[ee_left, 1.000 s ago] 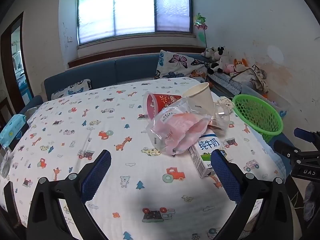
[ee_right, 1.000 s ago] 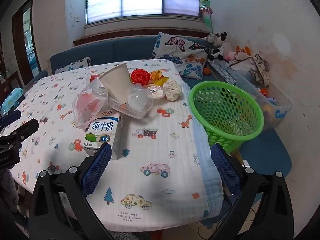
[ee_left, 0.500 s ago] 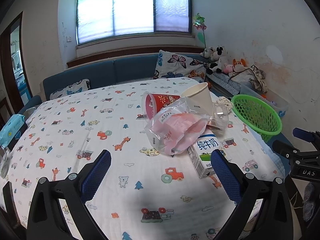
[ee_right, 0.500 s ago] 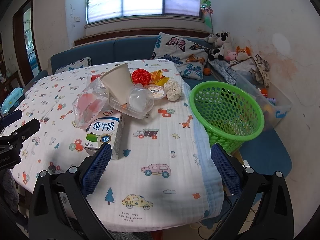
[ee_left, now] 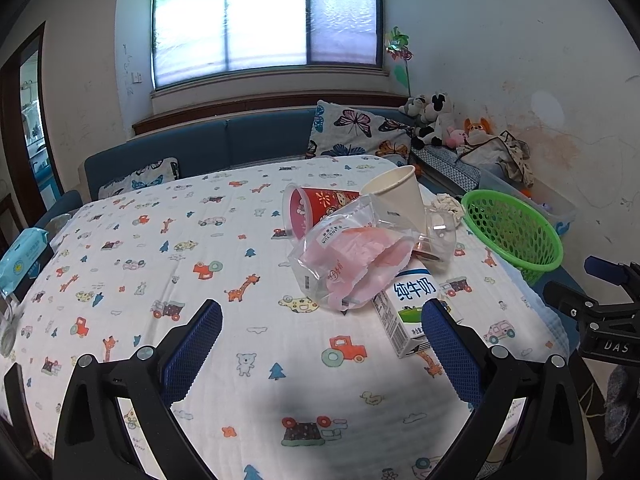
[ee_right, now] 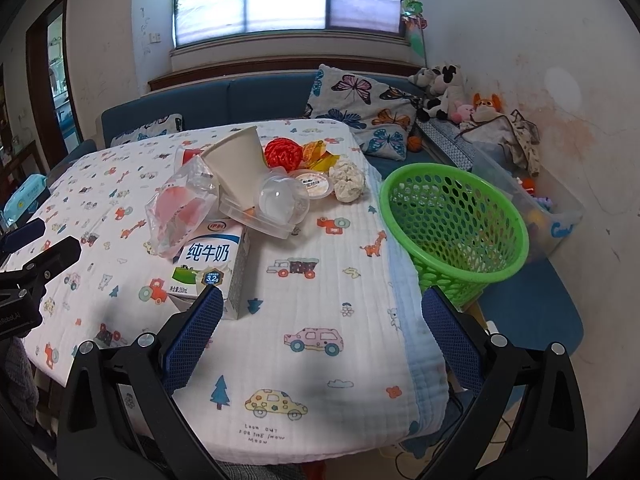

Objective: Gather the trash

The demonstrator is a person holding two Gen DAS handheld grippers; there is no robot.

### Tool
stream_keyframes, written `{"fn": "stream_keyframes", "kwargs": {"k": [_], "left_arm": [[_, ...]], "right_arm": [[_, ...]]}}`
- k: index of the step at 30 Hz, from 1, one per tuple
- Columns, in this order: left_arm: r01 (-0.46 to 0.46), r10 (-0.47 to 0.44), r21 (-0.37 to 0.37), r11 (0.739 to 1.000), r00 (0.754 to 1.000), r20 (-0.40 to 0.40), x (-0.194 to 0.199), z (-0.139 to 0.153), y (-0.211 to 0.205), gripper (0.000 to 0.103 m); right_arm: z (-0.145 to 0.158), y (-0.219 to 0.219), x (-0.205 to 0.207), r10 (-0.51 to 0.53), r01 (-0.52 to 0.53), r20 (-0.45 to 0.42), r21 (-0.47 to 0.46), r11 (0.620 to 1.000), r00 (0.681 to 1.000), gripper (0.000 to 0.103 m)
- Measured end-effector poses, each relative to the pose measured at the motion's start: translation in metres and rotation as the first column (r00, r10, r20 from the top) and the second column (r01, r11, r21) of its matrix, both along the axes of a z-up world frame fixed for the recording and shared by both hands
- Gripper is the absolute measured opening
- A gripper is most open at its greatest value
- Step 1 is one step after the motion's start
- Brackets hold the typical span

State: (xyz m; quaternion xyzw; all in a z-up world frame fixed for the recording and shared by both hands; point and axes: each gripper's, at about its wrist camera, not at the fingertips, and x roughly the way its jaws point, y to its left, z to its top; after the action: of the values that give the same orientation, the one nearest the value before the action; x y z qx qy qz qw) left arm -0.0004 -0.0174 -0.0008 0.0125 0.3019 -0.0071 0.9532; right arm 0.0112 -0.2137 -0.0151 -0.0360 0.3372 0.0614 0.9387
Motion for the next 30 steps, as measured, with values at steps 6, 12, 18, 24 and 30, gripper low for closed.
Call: {"fn": "stream_keyframes", "kwargs": {"k": [6, 12, 18, 24, 30], "left_arm": [[0.000, 0.000, 0.000, 1.000, 1.000, 0.001, -0.001, 0.000, 0.002, 0.097], [0.002, -0.002, -0.006, 1.000, 1.000, -0.003, 0.000, 0.000, 0.003, 0.097], [0.001, -0.001, -0.004, 1.000, 1.000, -0.005, 0.001, -0.001, 0.002, 0.097], [0.004, -0.004, -0.005, 1.000, 1.000, -0.012, 0.008, -0.003, 0.005, 0.097], [0.010, -0.010, -0.001, 1.000, 1.000, -0.022, 0.016, -0.005, 0.009, 0.097]], "right_arm": [[0.000, 0.001, 0.001, 0.000, 0.000, -0.001, 0.000, 1.000, 1.000, 0.099], [-0.001, 0.000, 0.002, 0.001, -0.001, -0.001, 0.000, 1.000, 1.000, 0.099], [-0.003, 0.002, 0.004, 0.005, -0.005, -0.004, 0.001, 1.000, 1.000, 0.099], [-0.005, 0.003, 0.007, 0.009, -0.009, -0.009, 0.002, 1.000, 1.000, 0.099], [-0.008, 0.005, 0.012, 0.016, -0.016, -0.010, 0.007, 1.000, 1.000, 0.099]]}}
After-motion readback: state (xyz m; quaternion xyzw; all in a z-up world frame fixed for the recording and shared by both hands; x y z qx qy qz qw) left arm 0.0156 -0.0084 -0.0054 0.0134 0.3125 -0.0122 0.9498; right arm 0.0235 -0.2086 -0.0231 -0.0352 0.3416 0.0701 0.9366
